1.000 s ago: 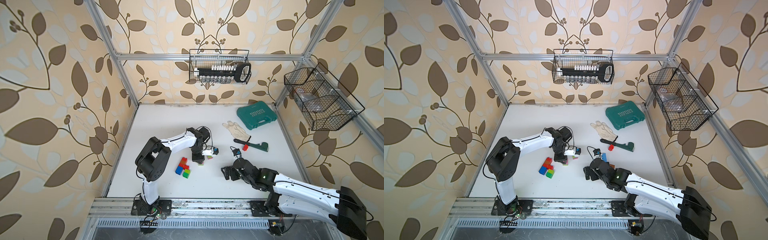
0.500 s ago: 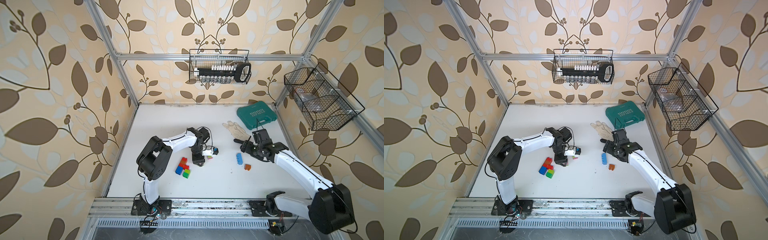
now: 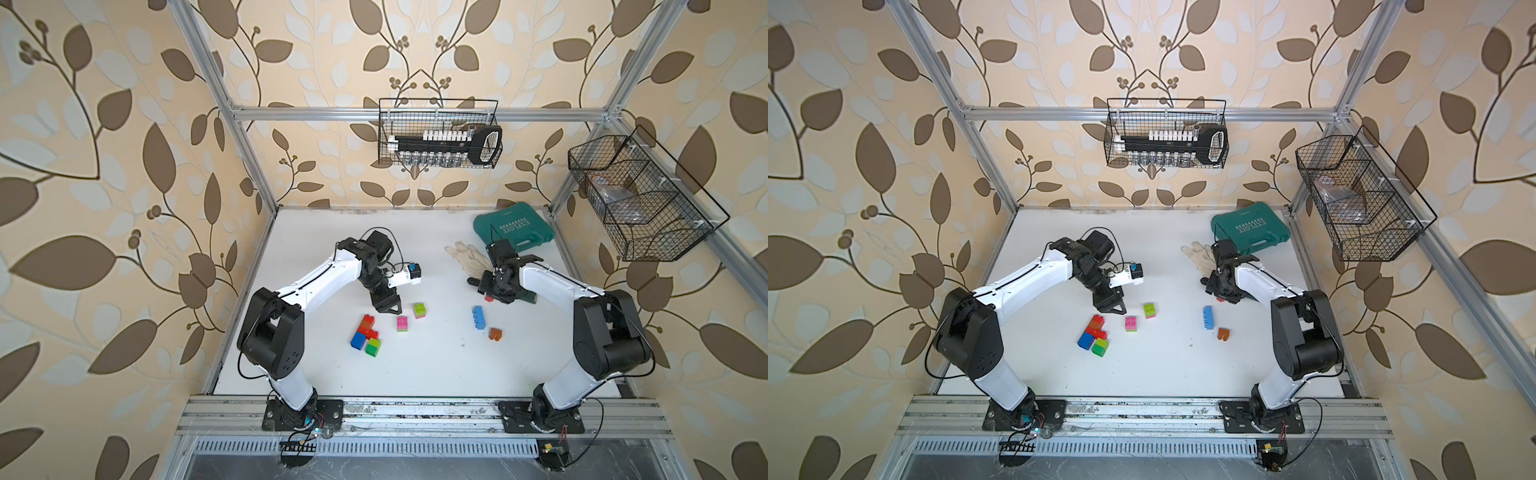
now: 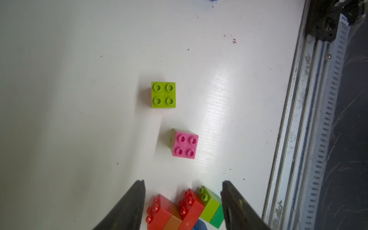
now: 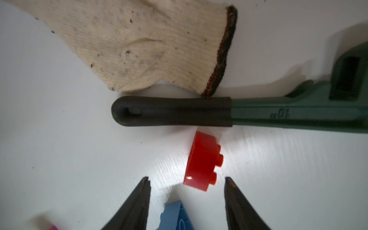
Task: Assemble the letter h with lego
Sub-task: Pick up the lego brick from the center of the board.
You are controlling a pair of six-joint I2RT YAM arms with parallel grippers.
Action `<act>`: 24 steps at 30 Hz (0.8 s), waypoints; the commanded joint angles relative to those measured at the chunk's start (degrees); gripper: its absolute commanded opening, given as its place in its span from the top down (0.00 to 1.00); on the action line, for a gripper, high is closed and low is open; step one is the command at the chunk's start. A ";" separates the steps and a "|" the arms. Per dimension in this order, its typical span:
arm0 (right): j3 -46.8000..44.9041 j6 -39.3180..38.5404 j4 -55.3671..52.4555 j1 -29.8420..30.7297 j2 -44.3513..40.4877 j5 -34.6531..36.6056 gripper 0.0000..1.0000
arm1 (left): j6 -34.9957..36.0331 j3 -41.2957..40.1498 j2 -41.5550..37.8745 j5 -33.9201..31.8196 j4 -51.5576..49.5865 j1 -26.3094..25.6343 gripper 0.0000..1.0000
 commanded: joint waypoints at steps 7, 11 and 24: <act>4.37 -6.32 -0.29 -0.23 7.11 7.62 0.68 | -3.34 -9.40 -10.78 5.63 1.65 13.01 0.33; 5.59 -9.65 -1.14 -0.19 7.30 7.49 0.83 | -4.66 -14.13 -12.30 8.70 4.10 20.20 0.33; 11.02 -8.99 -18.39 24.24 -1.00 16.85 0.89 | -16.84 -20.74 -12.71 8.56 18.23 36.87 0.36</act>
